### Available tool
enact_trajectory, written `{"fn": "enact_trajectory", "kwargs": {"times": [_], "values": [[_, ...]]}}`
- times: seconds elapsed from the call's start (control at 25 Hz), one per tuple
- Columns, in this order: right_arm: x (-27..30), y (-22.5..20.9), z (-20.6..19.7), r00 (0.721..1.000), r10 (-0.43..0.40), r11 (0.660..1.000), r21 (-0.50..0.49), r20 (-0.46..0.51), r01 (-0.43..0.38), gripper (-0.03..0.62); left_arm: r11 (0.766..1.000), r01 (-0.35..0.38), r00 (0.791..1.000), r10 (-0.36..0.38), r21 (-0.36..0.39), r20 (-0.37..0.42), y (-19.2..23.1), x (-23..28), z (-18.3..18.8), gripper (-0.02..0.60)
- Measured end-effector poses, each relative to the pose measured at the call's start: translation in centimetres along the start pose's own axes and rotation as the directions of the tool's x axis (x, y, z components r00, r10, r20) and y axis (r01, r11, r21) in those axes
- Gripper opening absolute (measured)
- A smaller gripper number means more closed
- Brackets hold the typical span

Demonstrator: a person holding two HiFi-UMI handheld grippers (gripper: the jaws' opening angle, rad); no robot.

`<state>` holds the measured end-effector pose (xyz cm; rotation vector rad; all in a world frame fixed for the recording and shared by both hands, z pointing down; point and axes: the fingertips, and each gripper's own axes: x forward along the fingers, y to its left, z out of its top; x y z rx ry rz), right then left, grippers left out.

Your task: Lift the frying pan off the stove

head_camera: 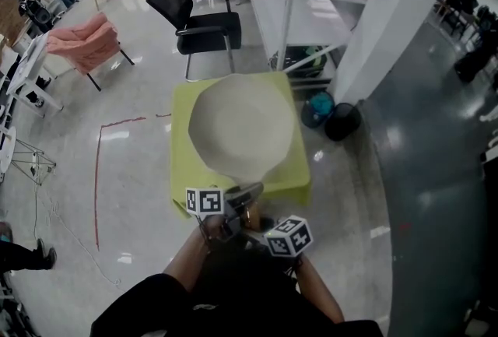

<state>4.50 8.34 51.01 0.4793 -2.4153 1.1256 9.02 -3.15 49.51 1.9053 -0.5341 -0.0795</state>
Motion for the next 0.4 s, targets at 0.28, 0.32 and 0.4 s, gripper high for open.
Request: {"fn": "enact_trajectory", "kwargs": {"times": [0.28, 0.32, 0.4], "values": [[0.13, 0.1, 0.48, 1.0, -0.003, 1.0, -0.001, 0.004, 0.003, 0.178, 1.0, -0.001, 1.0, 0.001, 0.0, -0.01, 0.11, -0.07, 0.28, 0.242], [0.19, 0.02, 0.53, 1.0, -0.004, 1.0, -0.001, 0.004, 0.004, 0.178, 1.0, -0.001, 1.0, 0.001, 0.001, -0.011, 0.19, -0.04, 0.36, 0.242], [0.3, -0.18, 0.65, 1.0, -0.007, 1.0, -0.002, 0.004, 0.007, 0.179, 1.0, -0.001, 1.0, 0.001, 0.002, -0.012, 0.33, 0.02, 0.53, 0.242]]}}
